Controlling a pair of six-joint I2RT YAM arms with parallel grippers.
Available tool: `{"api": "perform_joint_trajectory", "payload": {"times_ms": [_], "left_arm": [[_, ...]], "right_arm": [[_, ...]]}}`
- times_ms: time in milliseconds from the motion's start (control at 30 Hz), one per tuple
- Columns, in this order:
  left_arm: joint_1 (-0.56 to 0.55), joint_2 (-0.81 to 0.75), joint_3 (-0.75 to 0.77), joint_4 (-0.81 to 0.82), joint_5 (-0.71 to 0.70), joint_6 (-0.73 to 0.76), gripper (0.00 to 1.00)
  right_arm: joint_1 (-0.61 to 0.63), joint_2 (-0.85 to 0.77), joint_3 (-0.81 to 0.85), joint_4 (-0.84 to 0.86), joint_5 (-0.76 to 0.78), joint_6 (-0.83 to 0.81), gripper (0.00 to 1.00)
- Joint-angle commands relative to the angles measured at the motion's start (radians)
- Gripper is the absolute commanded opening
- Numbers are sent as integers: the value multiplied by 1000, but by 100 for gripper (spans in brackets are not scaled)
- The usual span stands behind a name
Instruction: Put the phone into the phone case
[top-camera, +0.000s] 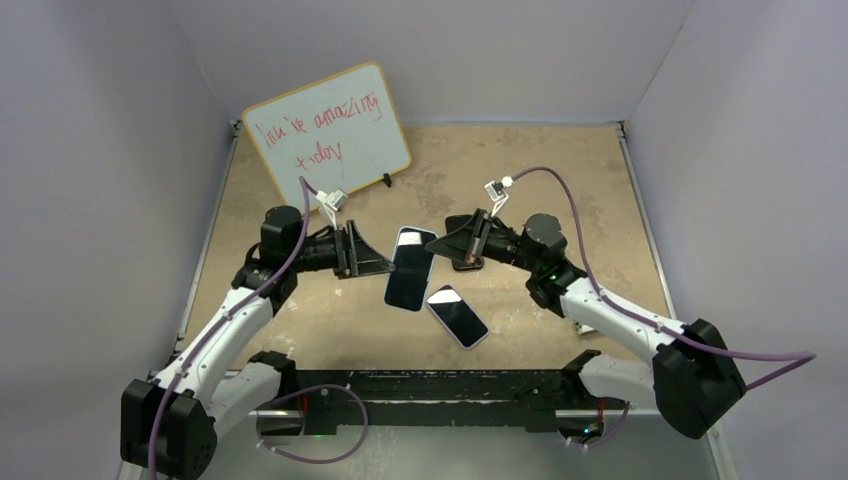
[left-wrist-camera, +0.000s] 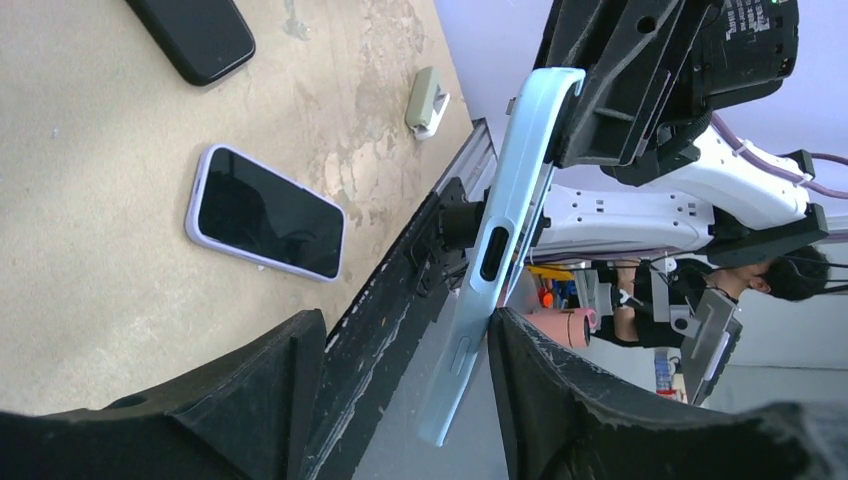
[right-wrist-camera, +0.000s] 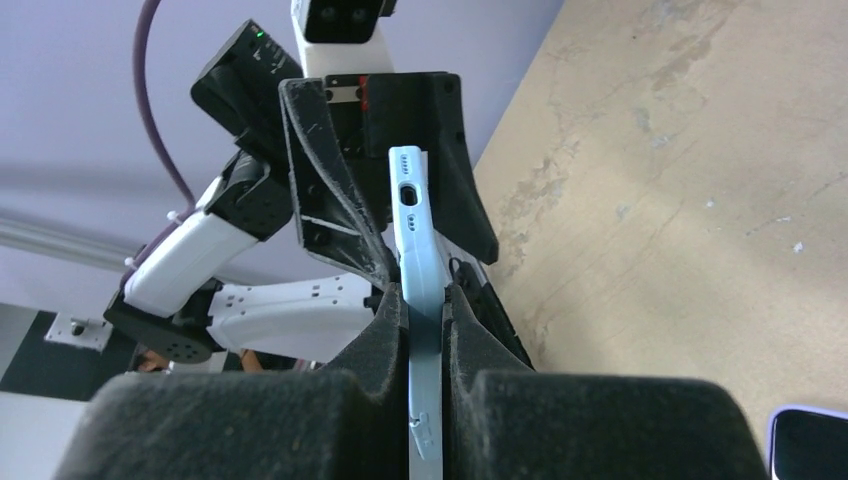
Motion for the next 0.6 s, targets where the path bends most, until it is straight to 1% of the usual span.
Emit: {"api": "perform_joint_trajectory", "payload": {"times_ms": [0, 167, 367, 533, 567], "left_arm": [[5, 28, 15, 158, 43, -14, 61], [3, 49, -26, 298, 113, -82, 56], [2, 45, -43, 305, 113, -82, 51], [-1, 49, -64, 351, 122, -109, 31], [-1, 51, -64, 351, 121, -109, 29]], "right_arm": [[-2, 7, 87, 104, -100, 15, 0], [3, 50, 93, 125, -117, 20, 0], [22, 122, 125, 142, -137, 27, 0], [31, 168, 145, 167, -155, 35, 0], [32, 172, 145, 169, -158, 32, 0]]}}
